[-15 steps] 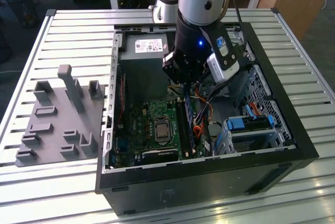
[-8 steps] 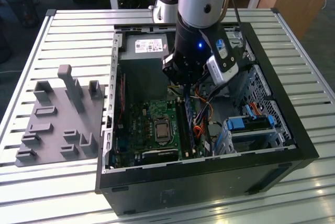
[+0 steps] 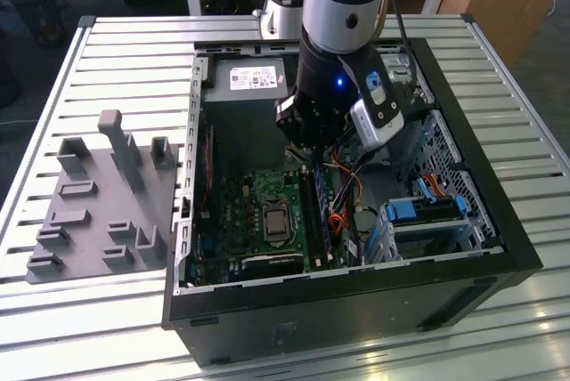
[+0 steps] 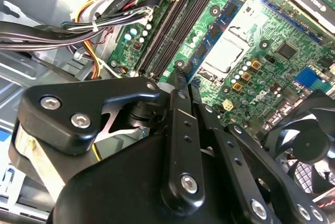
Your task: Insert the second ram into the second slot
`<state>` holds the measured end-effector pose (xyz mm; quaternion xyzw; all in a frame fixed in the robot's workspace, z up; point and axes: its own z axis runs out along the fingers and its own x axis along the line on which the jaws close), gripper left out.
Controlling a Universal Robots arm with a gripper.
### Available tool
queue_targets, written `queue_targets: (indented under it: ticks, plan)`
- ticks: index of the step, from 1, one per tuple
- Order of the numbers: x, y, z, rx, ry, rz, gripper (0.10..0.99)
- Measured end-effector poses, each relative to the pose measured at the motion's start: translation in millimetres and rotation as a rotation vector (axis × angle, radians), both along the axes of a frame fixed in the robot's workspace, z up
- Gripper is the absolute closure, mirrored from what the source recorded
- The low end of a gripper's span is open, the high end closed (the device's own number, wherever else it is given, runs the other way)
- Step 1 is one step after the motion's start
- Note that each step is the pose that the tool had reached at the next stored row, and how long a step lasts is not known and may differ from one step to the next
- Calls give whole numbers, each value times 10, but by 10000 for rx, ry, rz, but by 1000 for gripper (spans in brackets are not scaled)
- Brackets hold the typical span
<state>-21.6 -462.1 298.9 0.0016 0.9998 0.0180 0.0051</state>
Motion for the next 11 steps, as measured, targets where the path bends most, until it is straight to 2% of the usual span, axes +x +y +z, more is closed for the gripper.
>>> queue_targets:
  ticks: [11]
  plan:
    - [0,0,-59,-1,0,0,949]
